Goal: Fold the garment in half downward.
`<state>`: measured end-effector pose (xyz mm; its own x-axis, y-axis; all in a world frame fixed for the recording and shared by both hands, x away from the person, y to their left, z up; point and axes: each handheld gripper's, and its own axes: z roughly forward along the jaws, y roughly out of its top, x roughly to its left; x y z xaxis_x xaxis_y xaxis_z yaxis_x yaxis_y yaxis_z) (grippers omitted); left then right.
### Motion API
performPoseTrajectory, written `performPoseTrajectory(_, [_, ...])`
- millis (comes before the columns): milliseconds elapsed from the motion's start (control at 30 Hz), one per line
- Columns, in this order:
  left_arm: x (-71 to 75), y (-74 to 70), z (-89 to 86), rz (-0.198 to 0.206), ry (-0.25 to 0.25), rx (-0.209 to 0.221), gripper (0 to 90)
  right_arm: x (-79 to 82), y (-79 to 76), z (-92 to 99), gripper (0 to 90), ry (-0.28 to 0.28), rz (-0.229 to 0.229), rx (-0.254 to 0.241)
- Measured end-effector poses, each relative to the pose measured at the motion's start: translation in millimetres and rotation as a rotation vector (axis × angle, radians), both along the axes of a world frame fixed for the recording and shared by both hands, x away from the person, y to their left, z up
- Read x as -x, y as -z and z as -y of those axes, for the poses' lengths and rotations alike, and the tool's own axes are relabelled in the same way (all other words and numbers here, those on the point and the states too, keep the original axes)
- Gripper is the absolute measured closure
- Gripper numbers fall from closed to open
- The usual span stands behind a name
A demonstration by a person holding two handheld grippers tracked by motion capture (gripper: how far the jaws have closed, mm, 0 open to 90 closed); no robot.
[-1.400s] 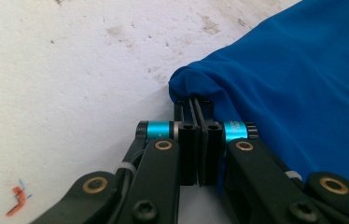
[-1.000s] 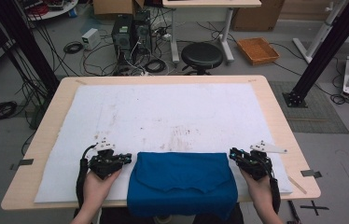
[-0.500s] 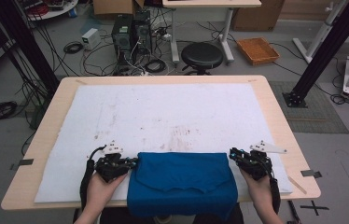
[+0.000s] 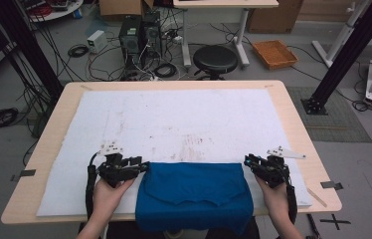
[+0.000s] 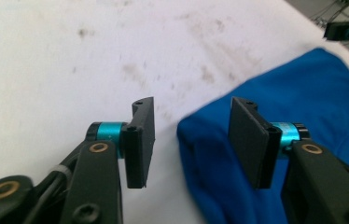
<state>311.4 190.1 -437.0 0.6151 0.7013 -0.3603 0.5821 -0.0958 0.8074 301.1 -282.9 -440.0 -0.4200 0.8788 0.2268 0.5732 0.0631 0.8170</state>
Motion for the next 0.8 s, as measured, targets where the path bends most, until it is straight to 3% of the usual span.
performPoseTrajectory(67, [-3.9,-4.0,6.8,0.013,0.004,-0.006,50.9,-1.3,-1.0,-3.6,73.0,-0.011,0.000,-0.013])
performPoseTrajectory(133, [-8.1,-4.3,14.1,0.005,-0.001,-0.046,50.9,-2.3,-1.0,-9.4,73.1,-0.027,-0.008,0.001])
performPoseTrajectory(333, [-7.1,8.5,21.1,-0.073,-0.022,-0.161,58.0,-6.8,9.8,-14.6,75.8,-0.054,-0.080,0.063])
performPoseTrajectory(433, [-2.7,10.1,17.6,-0.099,-0.018,-0.140,57.9,-5.9,6.8,-8.6,75.7,-0.033,-0.067,0.064])
performPoseTrajectory(533, [-2.7,3.9,13.4,-0.063,-0.034,-0.088,55.5,-4.9,3.5,-3.3,69.9,-0.019,-0.064,0.022])
performPoseTrajectory(600, [-6.5,2.7,12.3,-0.063,-0.052,-0.077,51.9,-6.4,3.2,-4.2,67.1,-0.029,-0.073,0.007])
performPoseTrajectory(767, [-8.9,9.8,19.4,-0.126,-0.026,-0.146,51.5,-11.9,10.4,-14.4,68.0,-0.082,-0.141,0.045])
performPoseTrajectory(800, [-6.8,10.2,20.0,-0.111,-0.032,-0.155,52.4,-12.7,11.3,-14.7,70.7,-0.090,-0.142,0.045])
